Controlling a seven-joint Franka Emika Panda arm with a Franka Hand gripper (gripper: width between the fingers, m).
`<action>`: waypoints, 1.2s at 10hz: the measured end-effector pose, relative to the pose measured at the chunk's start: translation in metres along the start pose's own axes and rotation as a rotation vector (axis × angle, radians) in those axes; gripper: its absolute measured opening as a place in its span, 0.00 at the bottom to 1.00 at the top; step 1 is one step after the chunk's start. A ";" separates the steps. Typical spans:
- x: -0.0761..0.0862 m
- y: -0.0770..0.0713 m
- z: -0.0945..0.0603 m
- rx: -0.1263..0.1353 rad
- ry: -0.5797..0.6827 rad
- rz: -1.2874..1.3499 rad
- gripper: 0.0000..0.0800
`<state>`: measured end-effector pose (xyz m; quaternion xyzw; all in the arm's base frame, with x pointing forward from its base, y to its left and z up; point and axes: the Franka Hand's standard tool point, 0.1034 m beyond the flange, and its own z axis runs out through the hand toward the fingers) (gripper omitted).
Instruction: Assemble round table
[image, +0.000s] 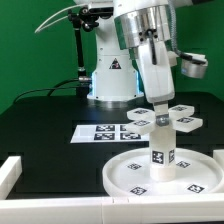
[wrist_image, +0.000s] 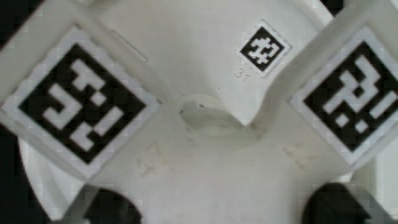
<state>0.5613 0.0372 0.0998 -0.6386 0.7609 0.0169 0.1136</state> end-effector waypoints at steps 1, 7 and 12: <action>0.000 0.000 0.000 0.015 -0.008 0.122 0.56; 0.000 -0.001 0.000 0.028 -0.022 0.538 0.56; -0.006 -0.006 -0.018 0.029 -0.058 0.391 0.81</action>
Offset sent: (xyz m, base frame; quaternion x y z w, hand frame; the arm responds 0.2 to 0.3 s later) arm -0.0048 -0.0005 -0.0049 -0.0099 0.0124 0.3033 0.9528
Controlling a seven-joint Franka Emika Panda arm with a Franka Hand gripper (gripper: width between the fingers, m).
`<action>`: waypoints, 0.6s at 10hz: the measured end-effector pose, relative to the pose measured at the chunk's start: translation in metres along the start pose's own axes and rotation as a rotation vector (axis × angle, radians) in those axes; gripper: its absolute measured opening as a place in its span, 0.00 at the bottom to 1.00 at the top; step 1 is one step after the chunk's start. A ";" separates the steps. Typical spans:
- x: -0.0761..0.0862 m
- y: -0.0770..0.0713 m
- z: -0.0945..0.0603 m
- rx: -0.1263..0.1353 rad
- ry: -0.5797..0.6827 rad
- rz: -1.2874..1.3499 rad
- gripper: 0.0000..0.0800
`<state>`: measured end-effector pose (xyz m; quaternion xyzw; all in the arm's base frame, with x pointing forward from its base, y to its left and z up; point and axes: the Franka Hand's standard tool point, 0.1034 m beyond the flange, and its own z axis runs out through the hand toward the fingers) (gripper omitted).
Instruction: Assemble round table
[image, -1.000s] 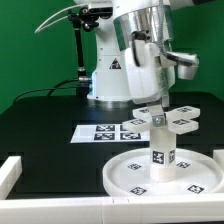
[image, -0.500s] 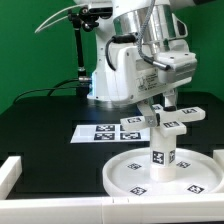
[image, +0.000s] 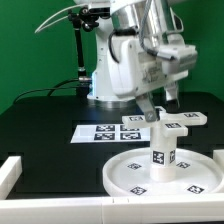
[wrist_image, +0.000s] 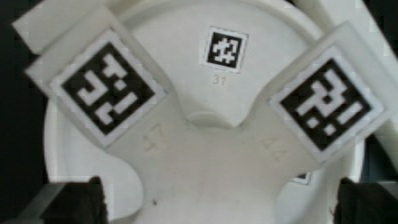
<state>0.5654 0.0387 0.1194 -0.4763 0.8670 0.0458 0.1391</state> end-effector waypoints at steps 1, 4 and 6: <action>-0.004 -0.001 -0.006 0.007 -0.008 -0.094 0.81; -0.007 -0.003 -0.013 0.018 -0.015 -0.329 0.81; -0.010 -0.001 -0.012 -0.034 0.001 -0.626 0.81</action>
Offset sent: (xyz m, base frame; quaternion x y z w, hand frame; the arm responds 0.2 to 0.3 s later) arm 0.0000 0.0000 0.0000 0.0000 0.0000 -0.1296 0.9916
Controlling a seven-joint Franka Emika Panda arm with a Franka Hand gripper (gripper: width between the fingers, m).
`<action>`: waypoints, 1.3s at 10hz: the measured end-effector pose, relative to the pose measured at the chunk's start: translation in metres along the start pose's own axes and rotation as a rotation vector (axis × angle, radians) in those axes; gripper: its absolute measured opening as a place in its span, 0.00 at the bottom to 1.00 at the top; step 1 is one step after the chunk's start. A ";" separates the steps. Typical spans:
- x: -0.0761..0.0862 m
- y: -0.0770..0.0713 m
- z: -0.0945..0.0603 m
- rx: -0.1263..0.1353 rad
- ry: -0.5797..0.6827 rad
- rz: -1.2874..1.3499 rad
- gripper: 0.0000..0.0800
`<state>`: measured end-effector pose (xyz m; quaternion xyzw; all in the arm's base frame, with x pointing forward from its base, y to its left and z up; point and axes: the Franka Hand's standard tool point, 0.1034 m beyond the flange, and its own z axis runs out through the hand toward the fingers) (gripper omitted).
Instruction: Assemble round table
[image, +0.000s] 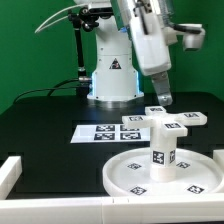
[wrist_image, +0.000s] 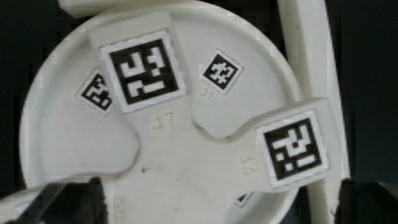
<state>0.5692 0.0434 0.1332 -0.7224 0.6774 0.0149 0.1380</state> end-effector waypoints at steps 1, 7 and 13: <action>-0.001 -0.004 0.001 -0.011 0.005 -0.171 0.81; -0.003 -0.007 0.003 -0.027 -0.008 -0.607 0.81; -0.011 -0.017 0.005 -0.129 -0.006 -1.238 0.81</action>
Offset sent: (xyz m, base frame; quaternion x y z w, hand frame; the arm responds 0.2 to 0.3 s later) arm 0.0000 0.0000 0.0000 0.0000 0.0000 -0.1938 0.9810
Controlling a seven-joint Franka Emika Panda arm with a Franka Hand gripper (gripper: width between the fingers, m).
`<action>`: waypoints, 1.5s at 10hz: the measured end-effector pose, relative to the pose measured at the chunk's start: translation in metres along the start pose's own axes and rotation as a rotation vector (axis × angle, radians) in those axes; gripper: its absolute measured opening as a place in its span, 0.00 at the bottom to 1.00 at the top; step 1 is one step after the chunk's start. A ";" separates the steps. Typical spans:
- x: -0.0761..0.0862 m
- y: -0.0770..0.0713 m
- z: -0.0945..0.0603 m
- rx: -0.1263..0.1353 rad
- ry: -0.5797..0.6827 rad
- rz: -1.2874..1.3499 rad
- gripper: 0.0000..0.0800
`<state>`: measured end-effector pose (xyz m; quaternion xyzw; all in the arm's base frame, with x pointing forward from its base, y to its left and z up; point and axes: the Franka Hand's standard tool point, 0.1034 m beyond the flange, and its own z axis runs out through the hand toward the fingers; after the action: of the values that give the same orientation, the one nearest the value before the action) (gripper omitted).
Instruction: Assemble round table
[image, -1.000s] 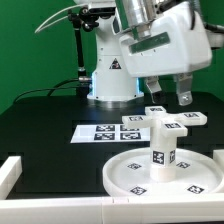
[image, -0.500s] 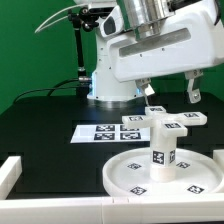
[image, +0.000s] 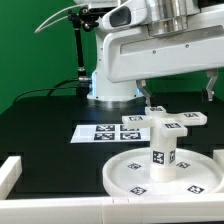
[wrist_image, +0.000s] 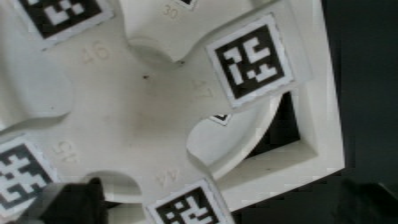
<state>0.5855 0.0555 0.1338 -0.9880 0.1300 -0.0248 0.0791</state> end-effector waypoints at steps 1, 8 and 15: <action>0.000 0.000 0.000 0.000 0.000 -0.030 0.81; 0.001 0.012 0.005 -0.039 0.021 -0.732 0.81; -0.009 0.022 0.009 -0.104 -0.017 -1.301 0.81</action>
Offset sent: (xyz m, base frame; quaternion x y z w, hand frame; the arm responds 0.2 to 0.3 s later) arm 0.0049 -0.0090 0.0053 -0.0073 -0.0350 -0.3613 0.9318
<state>0.5721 0.0383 0.1211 -0.8677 -0.4942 -0.0534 0.0013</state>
